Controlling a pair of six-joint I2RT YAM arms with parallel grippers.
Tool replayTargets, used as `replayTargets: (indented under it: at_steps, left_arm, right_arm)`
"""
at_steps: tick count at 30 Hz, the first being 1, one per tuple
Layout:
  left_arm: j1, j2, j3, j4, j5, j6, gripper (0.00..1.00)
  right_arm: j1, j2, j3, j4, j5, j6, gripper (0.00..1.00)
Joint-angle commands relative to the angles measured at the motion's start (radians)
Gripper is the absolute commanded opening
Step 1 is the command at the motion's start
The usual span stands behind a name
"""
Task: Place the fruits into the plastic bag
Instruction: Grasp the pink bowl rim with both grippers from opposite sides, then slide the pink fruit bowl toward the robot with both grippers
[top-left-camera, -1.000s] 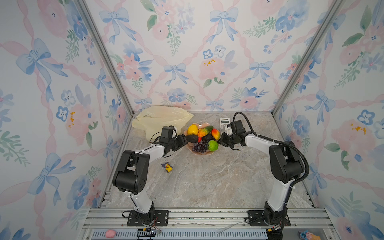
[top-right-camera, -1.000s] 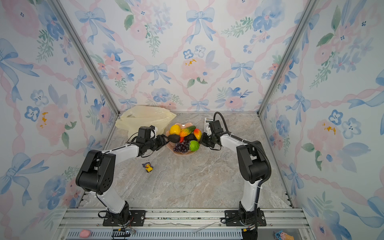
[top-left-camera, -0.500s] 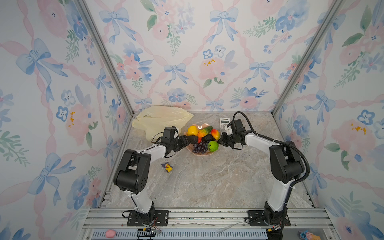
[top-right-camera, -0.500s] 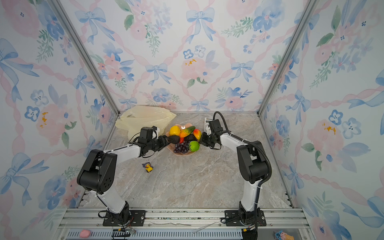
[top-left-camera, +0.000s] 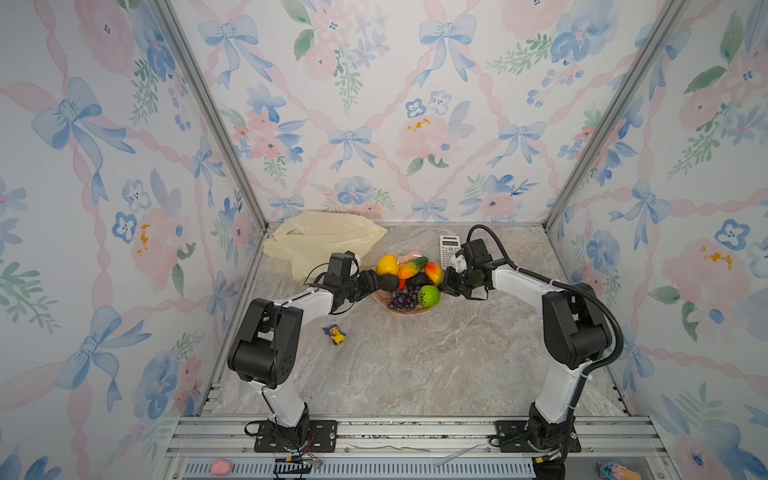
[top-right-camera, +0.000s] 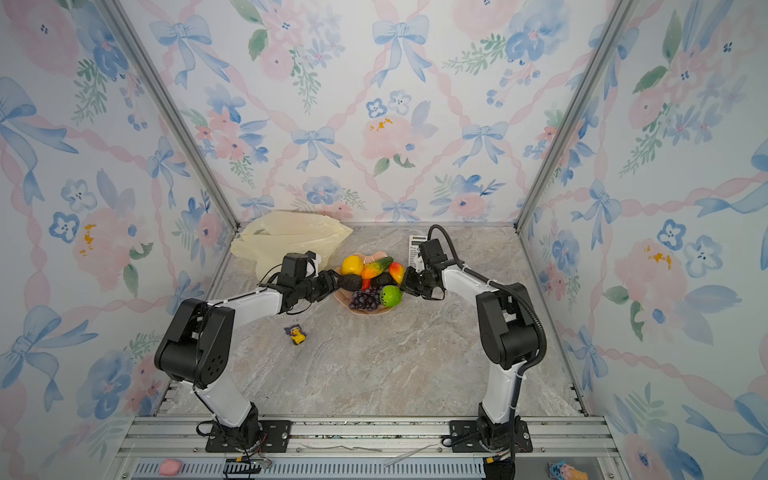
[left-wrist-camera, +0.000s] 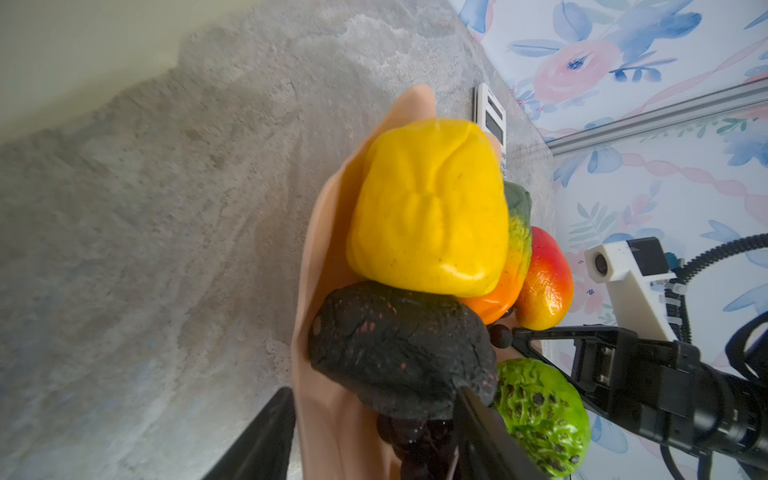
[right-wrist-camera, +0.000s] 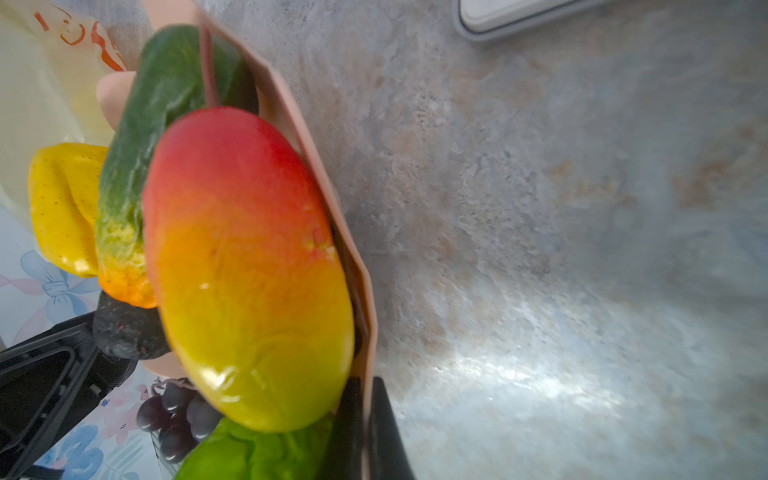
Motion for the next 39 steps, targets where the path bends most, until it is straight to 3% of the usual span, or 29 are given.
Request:
replayTargets:
  at_steps: [1,32,34,39]
  left_arm:
    - [-0.011,0.005,0.029,0.013,0.015,-0.004,0.63]
    - [-0.066,0.016,0.032,0.037,0.024,-0.017,0.63]
    - [-0.068,0.015,0.032,0.037,0.026,-0.017,0.63]
    - [-0.068,0.009,0.027,0.037,0.026,-0.017,0.63]
  right_arm:
    - [-0.013,-0.05,-0.032,-0.098,0.021,-0.055,0.04]
    - [-0.134,-0.291,-0.358,-0.124,0.024,-0.133,0.03]
    - [-0.136,-0.292,-0.363,-0.124,0.023,-0.133,0.05]
    - [-0.14,-0.308,-0.365,-0.134,0.037,-0.138,0.21]
